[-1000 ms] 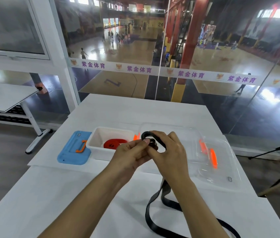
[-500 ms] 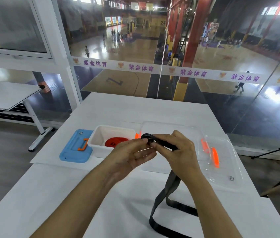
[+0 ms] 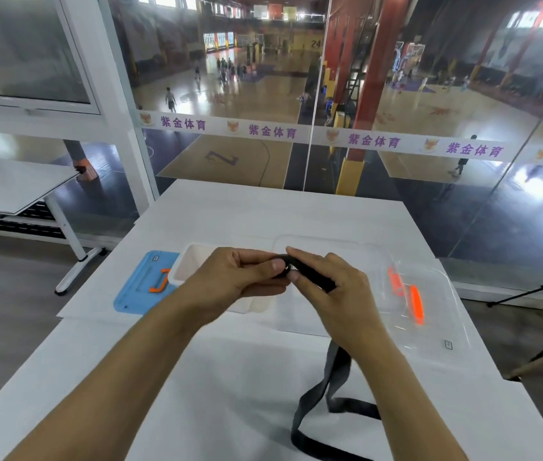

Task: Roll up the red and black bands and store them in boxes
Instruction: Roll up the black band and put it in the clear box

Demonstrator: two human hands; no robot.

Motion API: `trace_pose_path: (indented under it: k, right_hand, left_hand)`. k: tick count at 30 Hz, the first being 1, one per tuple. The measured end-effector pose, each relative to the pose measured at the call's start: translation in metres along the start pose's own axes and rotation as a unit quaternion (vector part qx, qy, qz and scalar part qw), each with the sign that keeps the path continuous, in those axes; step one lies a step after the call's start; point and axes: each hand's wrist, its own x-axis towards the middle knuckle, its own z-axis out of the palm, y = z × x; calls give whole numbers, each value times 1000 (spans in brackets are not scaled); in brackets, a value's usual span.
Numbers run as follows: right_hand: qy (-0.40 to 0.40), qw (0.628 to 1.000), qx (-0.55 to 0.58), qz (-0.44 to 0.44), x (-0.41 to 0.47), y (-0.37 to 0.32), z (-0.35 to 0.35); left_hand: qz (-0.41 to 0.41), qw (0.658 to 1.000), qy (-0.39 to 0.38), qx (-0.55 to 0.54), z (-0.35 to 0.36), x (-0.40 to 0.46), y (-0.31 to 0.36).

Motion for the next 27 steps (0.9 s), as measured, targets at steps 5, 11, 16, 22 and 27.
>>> trace_pose_path:
  k: [5,11,16,22,27]
  right_hand:
    - [65,997,-14,35,-17,-6,28]
    - [65,987,-106,97,-24,-10,44]
    - [23,992,-103,67,-17,-2,33]
    - [-224,973,-56,16,-5,7,-10]
    - [-270,961,-63,4,-7,0,-13]
  left_hand:
    - [49,983,125,-127,36,2,-22]
    - [11,975,165,-150,55,-1,-39]
    - [-28,985,128,-111,43,-5,-45]
    - [-91,995,-37,-31,5,-13,-30]
    - [-50,995,-42,71,0,-10,-22]
